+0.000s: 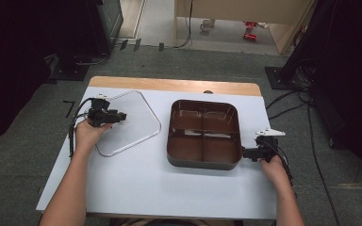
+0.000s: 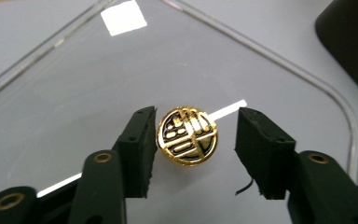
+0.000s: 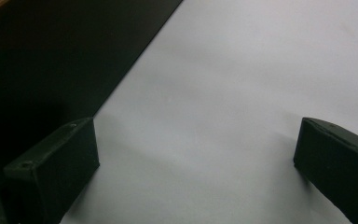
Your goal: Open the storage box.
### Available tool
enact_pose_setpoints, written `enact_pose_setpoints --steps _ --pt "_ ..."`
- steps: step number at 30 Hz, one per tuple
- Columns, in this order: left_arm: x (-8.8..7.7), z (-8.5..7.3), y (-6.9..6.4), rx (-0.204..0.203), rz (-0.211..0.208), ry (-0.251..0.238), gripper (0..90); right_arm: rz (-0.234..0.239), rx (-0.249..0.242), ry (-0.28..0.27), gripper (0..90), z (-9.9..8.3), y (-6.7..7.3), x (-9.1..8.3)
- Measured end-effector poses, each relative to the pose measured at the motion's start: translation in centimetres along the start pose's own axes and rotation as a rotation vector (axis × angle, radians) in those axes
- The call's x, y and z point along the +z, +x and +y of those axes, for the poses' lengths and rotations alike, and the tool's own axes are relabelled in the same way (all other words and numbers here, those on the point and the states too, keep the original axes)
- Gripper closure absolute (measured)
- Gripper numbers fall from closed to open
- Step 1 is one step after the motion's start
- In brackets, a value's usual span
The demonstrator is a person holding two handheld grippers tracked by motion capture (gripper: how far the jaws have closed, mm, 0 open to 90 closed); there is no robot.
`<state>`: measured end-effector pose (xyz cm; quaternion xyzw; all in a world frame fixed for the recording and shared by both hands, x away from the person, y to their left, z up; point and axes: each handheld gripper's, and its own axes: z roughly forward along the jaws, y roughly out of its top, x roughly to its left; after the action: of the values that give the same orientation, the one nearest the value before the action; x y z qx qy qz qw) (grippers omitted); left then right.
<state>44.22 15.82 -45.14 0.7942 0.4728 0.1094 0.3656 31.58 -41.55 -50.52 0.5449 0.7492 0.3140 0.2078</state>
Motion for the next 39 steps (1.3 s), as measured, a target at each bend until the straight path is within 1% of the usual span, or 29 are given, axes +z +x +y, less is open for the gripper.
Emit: enact_pose_setpoints --steps 3,7,9,11,13,15,17,18,19,21,22,23,24,25,26,27,31,33,35,39 --pt "-1.0 0.3 -0.6 0.021 0.009 -0.011 43.7 0.000 0.000 0.000 0.0 0.0 0.0 0.0" --pt "-2.3 0.7 -1.3 0.019 -0.009 -0.052 42.0 0.000 0.000 0.000 0.0 0.0 0.0 0.0" --pt "-2.8 0.9 -1.7 0.024 -0.004 -0.069 41.3 0.000 0.000 0.000 0.0 0.0 0.0 0.0" --pt "-3.4 1.0 -2.3 0.033 -0.010 -0.094 40.2 0.000 0.000 0.000 0.0 0.0 0.0 0.0" --pt "-3.7 1.1 -2.8 0.040 -0.021 -0.101 39.3 0.000 0.000 0.000 0.0 0.0 0.0 0.0" --pt "-4.1 1.2 -3.5 0.057 -0.030 -0.102 36.7 0.000 0.000 0.000 0.0 0.0 0.0 0.0" --pt "-4.2 1.0 -4.2 0.077 -0.026 -0.110 35.1 0.000 0.000 0.000 0.0 0.0 0.0 0.0" --pt "-4.2 0.8 -4.7 0.098 -0.022 -0.108 34.7 0.000 0.000 0.000 0.0 0.0 0.0 0.0" --pt "-4.1 0.8 -5.0 0.108 -0.022 -0.104 34.5 0.000 0.000 0.000 0.0 0.0 0.0 0.0" --pt "-4.0 0.6 -5.8 0.125 -0.037 -0.087 32.2 0.000 0.000 0.000 0.0 0.0 0.0 0.0" --pt "-3.9 0.5 -6.2 0.128 -0.043 -0.085 31.5 0.000 0.000 0.000 0.0 0.0 0.0 0.0" --pt "-3.8 0.5 -6.5 0.121 -0.062 -0.081 30.4 0.000 0.000 0.000 0.0 0.0 0.0 0.0" --pt "-3.7 0.4 -6.8 0.114 -0.089 -0.077 28.5 0.000 0.000 0.000 0.0 0.0 0.0 0.0" --pt "-3.6 0.2 -7.1 0.106 -0.103 -0.084 26.8 0.000 0.000 0.000 0.0 0.0 0.0 0.0" --pt "-3.6 0.0 -7.5 0.109 -0.115 -0.095 26.8 0.000 0.000 0.000 0.0 0.0 0.0 0.0" --pt "-3.6 -0.2 -7.9 0.116 -0.120 -0.094 26.6 0.000 0.000 0.000 0.0 0.0 0.0 0.0" --pt "-3.4 -1.0 -9.2 0.157 -0.115 -0.096 25.1 0.000 0.000 0.000 0.0 0.0 0.0 0.0" --pt "-3.3 -1.5 -9.8 0.167 -0.122 -0.090 25.0 0.001 0.001 0.000 0.0 0.0 0.0 0.0" --pt "-3.1 -2.0 -10.5 0.185 -0.127 -0.081 24.3 0.001 0.000 0.000 0.0 0.0 0.0 0.0" --pt "-2.7 -3.2 -11.5 0.221 -0.121 -0.073 23.4 0.001 0.002 0.001 0.0 0.0 0.0 0.0"
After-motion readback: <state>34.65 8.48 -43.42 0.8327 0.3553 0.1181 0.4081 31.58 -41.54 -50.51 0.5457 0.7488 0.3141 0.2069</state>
